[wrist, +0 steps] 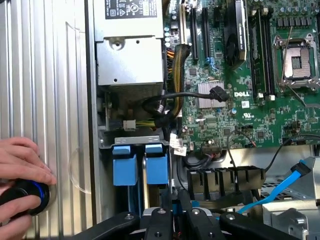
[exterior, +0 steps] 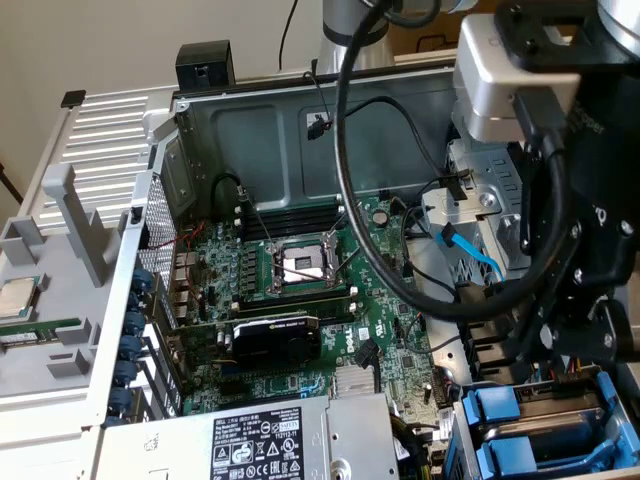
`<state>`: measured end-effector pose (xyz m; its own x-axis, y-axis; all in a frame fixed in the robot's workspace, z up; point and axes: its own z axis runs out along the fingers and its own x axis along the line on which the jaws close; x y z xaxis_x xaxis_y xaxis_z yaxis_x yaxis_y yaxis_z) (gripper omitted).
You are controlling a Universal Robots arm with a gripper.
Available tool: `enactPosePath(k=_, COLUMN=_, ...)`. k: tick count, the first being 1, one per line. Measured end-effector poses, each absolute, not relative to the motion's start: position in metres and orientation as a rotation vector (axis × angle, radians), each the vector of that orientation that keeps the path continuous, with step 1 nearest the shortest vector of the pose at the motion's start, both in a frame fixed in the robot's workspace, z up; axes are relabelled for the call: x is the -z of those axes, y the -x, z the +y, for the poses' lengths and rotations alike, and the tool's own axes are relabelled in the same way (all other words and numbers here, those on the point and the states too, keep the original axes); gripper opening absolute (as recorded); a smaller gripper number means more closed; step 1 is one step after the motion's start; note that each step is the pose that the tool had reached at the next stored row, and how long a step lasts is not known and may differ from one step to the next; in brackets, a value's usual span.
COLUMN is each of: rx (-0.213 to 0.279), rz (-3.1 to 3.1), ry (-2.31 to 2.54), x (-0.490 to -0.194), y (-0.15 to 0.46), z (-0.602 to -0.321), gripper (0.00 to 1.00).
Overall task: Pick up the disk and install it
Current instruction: 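Insert the second disk wire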
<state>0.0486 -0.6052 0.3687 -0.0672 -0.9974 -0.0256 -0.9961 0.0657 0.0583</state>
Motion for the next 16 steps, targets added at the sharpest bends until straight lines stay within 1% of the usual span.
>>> enactPosePath(k=5, rx=0.102, rz=-2.277, ry=-2.138, x=-0.368, y=-0.056, z=-0.610, gripper=0.17)
enactPosePath(k=11, rx=0.144, rz=-2.288, ry=-2.163, x=-0.365, y=-0.056, z=-0.618, gripper=0.17)
enactPosePath(k=16, rx=0.146, rz=-2.286, ry=-2.169, x=-0.358, y=-0.056, z=-0.620, gripper=0.17)
